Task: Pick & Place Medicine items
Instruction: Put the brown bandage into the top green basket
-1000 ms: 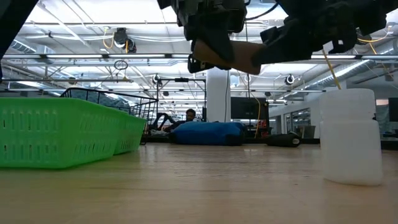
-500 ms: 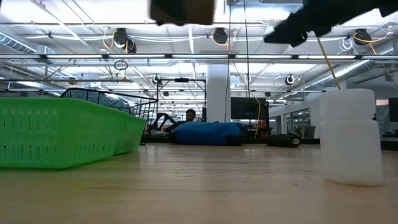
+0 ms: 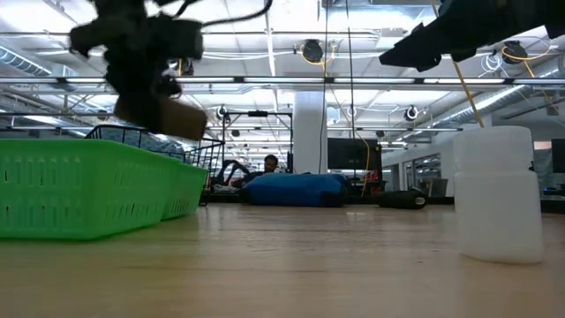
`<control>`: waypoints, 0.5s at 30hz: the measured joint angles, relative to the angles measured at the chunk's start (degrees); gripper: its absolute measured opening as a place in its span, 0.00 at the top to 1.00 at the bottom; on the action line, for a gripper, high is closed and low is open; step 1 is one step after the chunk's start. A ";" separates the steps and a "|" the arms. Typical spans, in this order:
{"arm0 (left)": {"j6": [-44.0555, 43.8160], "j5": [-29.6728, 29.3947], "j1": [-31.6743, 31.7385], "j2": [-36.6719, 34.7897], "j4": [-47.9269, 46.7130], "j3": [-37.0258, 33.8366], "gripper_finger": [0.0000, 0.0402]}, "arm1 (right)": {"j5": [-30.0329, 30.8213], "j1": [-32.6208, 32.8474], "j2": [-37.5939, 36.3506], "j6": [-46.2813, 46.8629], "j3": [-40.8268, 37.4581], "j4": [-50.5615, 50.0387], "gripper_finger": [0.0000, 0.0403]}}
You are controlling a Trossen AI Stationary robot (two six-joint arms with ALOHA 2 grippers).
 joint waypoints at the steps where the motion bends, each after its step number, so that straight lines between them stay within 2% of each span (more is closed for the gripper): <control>1: 0.40 0.19 0.12 -0.01 1.92 -1.67 0.85 | 0.02 0.00 -0.04 -0.14 0.00 0.17 0.53; 7: 1.29 -0.40 0.35 0.04 9.10 -8.91 0.84 | 0.02 0.00 -0.04 -0.29 0.00 0.41 0.54; 15: -0.12 -2.59 0.31 0.03 10.35 -10.17 0.82 | 0.07 -0.02 -0.04 -0.44 0.00 0.44 0.54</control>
